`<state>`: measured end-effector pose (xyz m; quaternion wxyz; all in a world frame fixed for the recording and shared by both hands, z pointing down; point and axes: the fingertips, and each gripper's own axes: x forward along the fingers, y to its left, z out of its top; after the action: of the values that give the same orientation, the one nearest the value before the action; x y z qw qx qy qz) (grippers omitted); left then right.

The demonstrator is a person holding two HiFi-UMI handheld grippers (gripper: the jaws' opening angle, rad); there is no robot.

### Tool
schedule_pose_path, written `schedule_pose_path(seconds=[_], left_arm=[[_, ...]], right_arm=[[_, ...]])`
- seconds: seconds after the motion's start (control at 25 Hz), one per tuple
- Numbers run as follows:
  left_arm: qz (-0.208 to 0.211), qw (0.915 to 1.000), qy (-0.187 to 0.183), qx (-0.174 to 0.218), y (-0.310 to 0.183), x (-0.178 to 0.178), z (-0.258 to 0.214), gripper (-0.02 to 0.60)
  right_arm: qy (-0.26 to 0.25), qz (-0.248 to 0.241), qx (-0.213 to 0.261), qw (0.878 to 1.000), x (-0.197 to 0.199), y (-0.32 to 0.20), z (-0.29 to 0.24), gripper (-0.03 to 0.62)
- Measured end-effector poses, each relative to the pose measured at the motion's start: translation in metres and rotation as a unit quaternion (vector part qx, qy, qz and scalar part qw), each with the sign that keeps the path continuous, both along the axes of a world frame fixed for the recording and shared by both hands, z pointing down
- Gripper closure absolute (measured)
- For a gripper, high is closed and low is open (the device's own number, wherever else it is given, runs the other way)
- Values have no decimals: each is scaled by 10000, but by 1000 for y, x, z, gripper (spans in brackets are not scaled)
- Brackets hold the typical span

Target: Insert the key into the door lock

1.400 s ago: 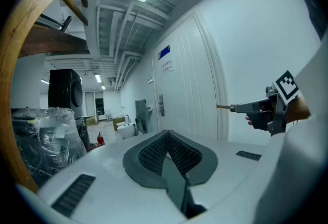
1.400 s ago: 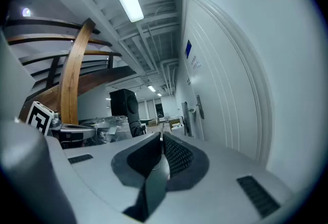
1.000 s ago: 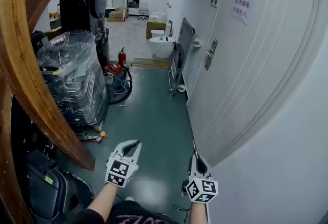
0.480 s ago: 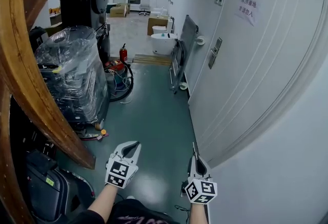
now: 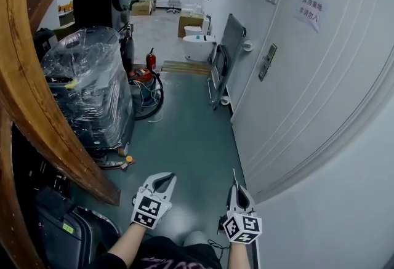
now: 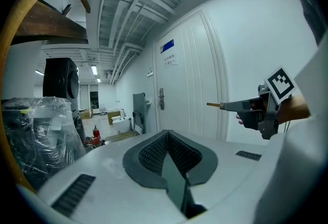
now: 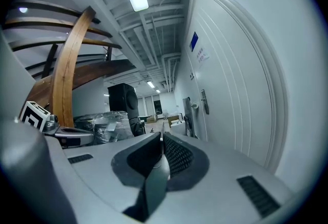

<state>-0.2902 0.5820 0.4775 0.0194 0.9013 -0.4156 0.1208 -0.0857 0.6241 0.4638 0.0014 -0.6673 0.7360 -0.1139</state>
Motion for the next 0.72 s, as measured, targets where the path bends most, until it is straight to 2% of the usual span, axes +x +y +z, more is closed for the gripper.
schedule_pose_path(seconds=[0.4,0.72], left_arm=[[88,10000,4,-2,-52,-10,6,569],[70,9999,-90,25,-125,4,17,569]], right_arm=[[-15,55,-14,10000,-8,-52,7,514],[-109,84,-25,9999,13,-123,23,514]])
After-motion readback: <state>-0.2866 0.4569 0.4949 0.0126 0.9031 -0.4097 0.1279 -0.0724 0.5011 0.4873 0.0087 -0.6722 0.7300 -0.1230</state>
